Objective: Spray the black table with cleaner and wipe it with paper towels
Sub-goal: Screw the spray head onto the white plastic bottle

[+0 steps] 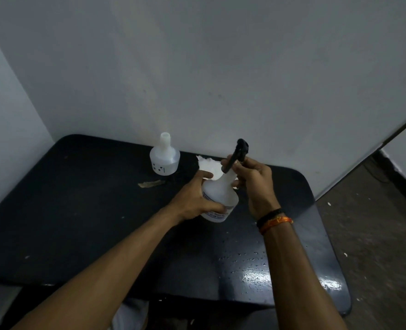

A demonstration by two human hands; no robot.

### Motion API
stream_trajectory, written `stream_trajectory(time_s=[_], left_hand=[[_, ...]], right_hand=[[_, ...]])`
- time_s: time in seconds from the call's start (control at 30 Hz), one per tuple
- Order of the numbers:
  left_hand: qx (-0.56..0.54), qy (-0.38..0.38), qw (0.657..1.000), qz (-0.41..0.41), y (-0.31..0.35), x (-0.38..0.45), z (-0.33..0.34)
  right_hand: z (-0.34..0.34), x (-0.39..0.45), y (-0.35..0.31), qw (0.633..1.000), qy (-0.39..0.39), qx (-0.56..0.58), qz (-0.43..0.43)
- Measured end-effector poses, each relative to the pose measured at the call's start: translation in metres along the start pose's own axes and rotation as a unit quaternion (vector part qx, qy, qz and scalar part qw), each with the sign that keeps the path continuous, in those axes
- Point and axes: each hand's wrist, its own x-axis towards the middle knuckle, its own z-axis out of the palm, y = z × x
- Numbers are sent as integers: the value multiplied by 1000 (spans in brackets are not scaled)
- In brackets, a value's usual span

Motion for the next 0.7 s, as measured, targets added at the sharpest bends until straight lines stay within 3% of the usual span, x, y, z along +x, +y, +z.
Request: stream_trajectory(time_s=[0.1, 0.27, 0.5, 0.7], left_hand=[[31, 9, 999, 14, -4, 1, 4], [56, 116, 991, 29, 3, -2, 11], [-6, 49, 999, 22, -2, -1, -1], [58, 160, 982, 87, 4, -1, 8]], right_hand=[[2, 0, 3, 1000, -16, -4, 6], [12, 3, 3, 1000, 2, 4, -12], [3, 6, 1, 997, -12, 73, 8], [6, 7, 1, 998, -1, 61, -34]])
